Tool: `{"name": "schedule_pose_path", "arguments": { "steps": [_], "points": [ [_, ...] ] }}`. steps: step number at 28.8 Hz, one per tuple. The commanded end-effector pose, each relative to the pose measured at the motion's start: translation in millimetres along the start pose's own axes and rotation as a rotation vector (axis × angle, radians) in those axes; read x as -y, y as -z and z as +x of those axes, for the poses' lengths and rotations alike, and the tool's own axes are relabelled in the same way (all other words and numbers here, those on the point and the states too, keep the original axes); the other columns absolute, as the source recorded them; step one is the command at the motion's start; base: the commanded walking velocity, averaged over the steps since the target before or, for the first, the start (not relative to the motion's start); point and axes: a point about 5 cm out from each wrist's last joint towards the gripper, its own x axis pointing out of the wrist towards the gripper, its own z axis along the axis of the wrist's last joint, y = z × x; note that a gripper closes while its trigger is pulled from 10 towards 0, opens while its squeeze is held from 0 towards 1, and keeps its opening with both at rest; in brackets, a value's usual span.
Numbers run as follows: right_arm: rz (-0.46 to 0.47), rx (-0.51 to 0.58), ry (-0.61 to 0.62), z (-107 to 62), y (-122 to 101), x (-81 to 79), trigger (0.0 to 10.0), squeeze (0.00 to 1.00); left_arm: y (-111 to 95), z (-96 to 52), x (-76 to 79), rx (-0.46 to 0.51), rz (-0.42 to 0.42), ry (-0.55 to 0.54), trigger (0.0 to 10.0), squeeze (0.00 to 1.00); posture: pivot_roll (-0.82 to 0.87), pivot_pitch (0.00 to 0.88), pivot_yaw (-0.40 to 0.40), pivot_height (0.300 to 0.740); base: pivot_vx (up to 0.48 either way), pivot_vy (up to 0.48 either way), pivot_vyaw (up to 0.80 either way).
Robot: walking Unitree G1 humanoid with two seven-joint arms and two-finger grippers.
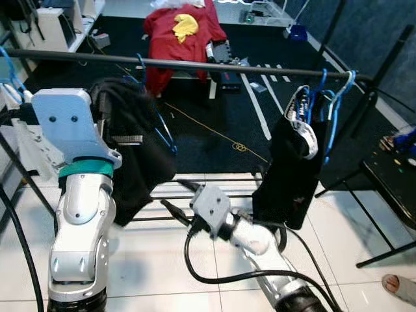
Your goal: Hang hanger
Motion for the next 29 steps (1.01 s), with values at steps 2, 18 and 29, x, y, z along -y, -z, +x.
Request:
{"name": "schedule_pose_path", "arguments": {
  "steps": [2,18,29],
  "points": [
    [0.027,-0.037,-0.085,-1.4,6.1,-8.1,10.0,0.00,-13.0,4.3,2.2,0.049,-0.015,0.003,10.0,0.00,0.04,0.084,-0.009,0.740,0.000,0.000,0.00],
    [-0.305,-0.090,0.065,7.8,30.1,-13.3,10.0,0.00,-37.8,15.0,12.8,0.084,-0.118,0.035,10.0,0.00,0.04,0.091,-0.004,0.740,0.000,0.000,0.00],
    [-0.300,0.000,0.175,30.0,19.6,-10.1,10.0,0.00,-44.3,16.4,16.5,0.088,-0.139,0.054,10.0,0.00,0.05,0.086,-0.004,0.740,0.000,0.000,0.00]
  ]
}}
